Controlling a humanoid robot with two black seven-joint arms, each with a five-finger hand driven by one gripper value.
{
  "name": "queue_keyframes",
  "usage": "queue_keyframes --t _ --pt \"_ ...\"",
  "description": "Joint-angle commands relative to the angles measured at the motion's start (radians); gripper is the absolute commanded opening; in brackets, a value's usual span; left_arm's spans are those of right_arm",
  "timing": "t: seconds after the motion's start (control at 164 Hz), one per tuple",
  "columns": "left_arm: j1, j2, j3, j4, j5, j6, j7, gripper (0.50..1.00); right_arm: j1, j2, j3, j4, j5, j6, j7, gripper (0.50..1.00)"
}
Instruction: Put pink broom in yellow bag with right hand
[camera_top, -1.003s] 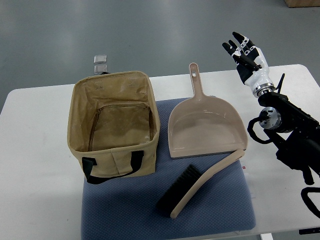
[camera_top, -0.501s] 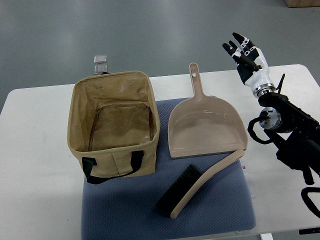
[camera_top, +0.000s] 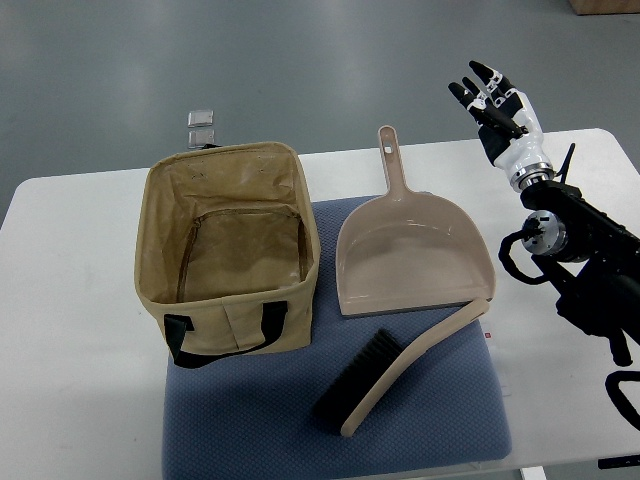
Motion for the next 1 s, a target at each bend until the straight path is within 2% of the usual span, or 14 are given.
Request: queue_keyframes --t 0.0,0.44,0.544,0.813,0.997 --pt "0.000 0.000 0.000 -0.002 0.000 0.000 0.000 1.000 0.002 -0.002 -0.002 0.001 0.000 -0.010 -0.002 0.930" --pt "0.000 0.000 0.000 0.000 0.000 0.000 0.000 1.000 0.004 -0.026 -0.023 0.006 -0.006 -0.010 -0.002 0.930" --pt "0.000 0.000 0.002 0.000 0.000 0.000 0.000 1.000 0.033 -0.037 -0.126 0.017 -0.005 -0.010 0.001 0.930" --pt "-0.002 0.000 0.000 0.000 0.000 0.000 0.000 1.000 0.145 -0.187 -0.482 0.070 -0.022 0.000 0.008 0.930" --pt "-0.002 0.000 0.002 0.000 0.000 0.000 0.000 1.000 0.211 -0.278 -0.633 0.221 -0.264 0.000 0.036 0.930"
